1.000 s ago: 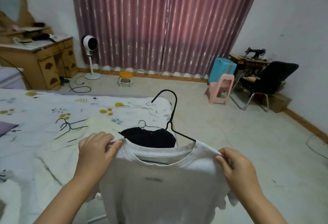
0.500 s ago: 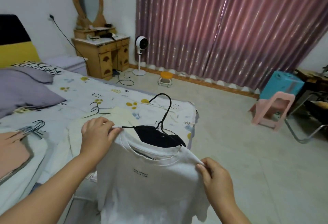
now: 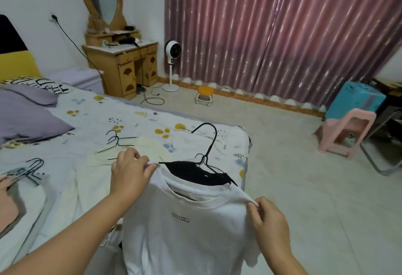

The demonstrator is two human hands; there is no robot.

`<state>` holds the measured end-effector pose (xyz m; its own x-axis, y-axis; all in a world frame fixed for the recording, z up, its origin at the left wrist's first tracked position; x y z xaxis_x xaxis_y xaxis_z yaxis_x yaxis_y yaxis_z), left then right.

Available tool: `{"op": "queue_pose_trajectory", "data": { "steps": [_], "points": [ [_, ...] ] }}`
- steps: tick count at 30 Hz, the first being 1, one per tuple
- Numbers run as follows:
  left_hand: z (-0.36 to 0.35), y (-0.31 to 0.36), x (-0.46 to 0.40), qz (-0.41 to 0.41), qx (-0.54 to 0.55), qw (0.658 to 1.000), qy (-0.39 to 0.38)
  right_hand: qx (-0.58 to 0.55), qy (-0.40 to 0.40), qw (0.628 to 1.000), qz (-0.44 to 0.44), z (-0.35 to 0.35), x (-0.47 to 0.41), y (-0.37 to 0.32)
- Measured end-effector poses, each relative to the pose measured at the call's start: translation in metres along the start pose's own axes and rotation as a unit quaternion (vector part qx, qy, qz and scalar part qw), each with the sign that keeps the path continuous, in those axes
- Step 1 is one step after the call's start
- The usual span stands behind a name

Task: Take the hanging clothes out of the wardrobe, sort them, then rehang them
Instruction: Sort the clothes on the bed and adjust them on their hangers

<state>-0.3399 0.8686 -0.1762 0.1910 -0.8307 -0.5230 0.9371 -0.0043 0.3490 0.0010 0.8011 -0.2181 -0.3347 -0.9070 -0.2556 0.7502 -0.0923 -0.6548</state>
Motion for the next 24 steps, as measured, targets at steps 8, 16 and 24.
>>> {"op": "queue_pose_trajectory", "data": {
  "steps": [8,16,24],
  "points": [
    [-0.095,-0.009,-0.029,0.066,-0.013,0.997,-0.045,-0.012,-0.031,0.999,-0.015,-0.076,-0.078,0.042],
    [-0.252,-0.009,-0.04,0.134,-0.033,0.975,-0.171,0.012,-0.068,0.998,-0.012,-0.191,-0.179,0.118],
    [-0.407,-0.002,0.034,0.061,-0.132,0.921,-0.362,0.064,-0.155,0.984,-0.064,-0.323,-0.24,0.194]
  ]
}}
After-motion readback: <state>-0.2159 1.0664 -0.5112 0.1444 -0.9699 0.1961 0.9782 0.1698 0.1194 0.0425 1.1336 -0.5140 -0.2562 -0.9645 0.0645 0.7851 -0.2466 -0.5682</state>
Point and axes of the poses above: each hand's wrist, its own x-axis away from the middle knuckle, its own z-axis out of the back of the hand, y = z × x, the point moved 9 cm from there along -x, towards the middle knuckle, and after that the axes turned 6 degrees about y, right-handed, at the moved point
